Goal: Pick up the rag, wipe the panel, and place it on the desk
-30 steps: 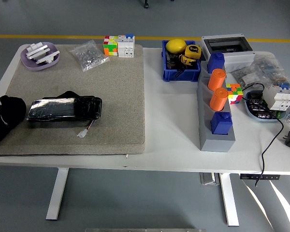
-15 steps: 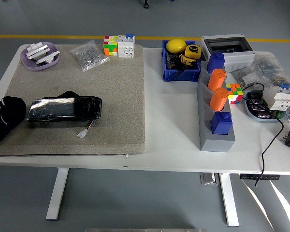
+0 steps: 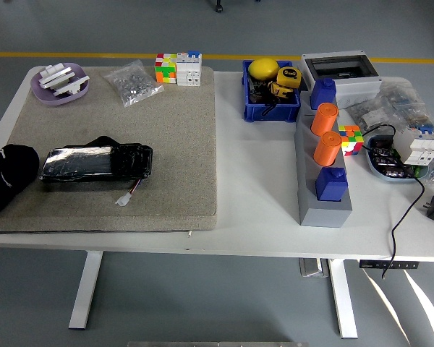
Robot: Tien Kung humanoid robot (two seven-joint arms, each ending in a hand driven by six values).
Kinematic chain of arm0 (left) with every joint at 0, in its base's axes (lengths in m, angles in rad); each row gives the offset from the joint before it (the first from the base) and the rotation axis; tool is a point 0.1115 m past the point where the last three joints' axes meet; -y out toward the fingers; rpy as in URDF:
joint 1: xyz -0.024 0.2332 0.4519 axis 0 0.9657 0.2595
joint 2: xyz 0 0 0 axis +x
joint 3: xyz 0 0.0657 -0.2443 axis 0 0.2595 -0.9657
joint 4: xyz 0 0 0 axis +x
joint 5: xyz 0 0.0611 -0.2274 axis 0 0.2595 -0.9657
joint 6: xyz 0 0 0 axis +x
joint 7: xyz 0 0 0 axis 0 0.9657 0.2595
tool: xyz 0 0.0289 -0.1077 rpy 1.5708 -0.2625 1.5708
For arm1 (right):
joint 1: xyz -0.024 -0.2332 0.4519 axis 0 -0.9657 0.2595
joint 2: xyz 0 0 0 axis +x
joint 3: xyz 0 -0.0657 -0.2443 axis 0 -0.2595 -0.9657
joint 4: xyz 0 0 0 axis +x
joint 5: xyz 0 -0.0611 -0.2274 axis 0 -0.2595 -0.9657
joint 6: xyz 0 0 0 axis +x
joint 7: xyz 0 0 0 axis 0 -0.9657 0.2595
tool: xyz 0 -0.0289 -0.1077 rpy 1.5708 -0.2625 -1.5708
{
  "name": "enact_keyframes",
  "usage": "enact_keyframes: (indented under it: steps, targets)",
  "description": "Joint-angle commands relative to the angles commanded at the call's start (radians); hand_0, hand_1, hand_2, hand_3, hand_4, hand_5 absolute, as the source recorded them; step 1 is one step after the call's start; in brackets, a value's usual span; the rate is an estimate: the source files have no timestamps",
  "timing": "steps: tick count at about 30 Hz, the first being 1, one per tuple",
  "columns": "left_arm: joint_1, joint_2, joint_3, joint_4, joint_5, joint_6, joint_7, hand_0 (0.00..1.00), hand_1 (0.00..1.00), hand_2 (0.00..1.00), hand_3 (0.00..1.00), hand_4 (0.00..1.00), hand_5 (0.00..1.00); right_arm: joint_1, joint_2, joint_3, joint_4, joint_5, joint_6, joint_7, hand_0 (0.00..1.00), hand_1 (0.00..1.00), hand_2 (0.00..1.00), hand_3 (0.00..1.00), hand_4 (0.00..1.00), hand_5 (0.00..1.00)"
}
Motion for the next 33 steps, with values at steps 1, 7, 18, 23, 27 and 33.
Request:
enact_keyframes:
  steps: [1,7,18,23,27,33]
  targets:
    - [0.0,0.0,-0.001,0.001,0.0,0.0,0.001,0.812,0.839,0.815,0.775,0.998,0.57,0.0,0.0,0.0,0.0,0.0,0.0,0.0,0.792,0.641,0.691,0.639,0.998,0.546]
    - [0.002,-0.001,-0.002,0.001,0.002,-0.002,0.002,0.813,0.839,0.815,0.774,0.998,0.562,0.0,0.001,-0.003,0.0,0.003,0.0,0.0,0.793,0.641,0.691,0.639,0.998,0.546]
    - [0.005,-0.005,-0.001,0.003,0.003,-0.003,0.002,0.815,0.84,0.814,0.773,0.997,0.543,-0.001,0.002,-0.003,0.0,0.005,0.001,0.0,0.794,0.642,0.691,0.639,0.998,0.548]
    - [0.006,-0.006,-0.003,0.003,0.003,-0.003,0.002,0.815,0.84,0.814,0.773,0.997,0.543,-0.001,0.003,-0.002,0.0,0.004,0.001,0.0,0.794,0.642,0.691,0.639,0.998,0.548]
    - [0.007,-0.006,-0.005,0.002,0.003,-0.003,0.002,0.815,0.84,0.814,0.773,0.997,0.542,-0.002,0.003,0.0,0.0,0.004,0.001,0.0,0.794,0.642,0.691,0.64,0.998,0.549]
    - [0.008,-0.005,-0.004,0.001,0.002,-0.004,0.001,0.816,0.841,0.815,0.774,0.997,0.543,-0.002,0.003,0.001,0.0,0.003,0.001,0.001,0.794,0.642,0.691,0.64,0.998,0.548]
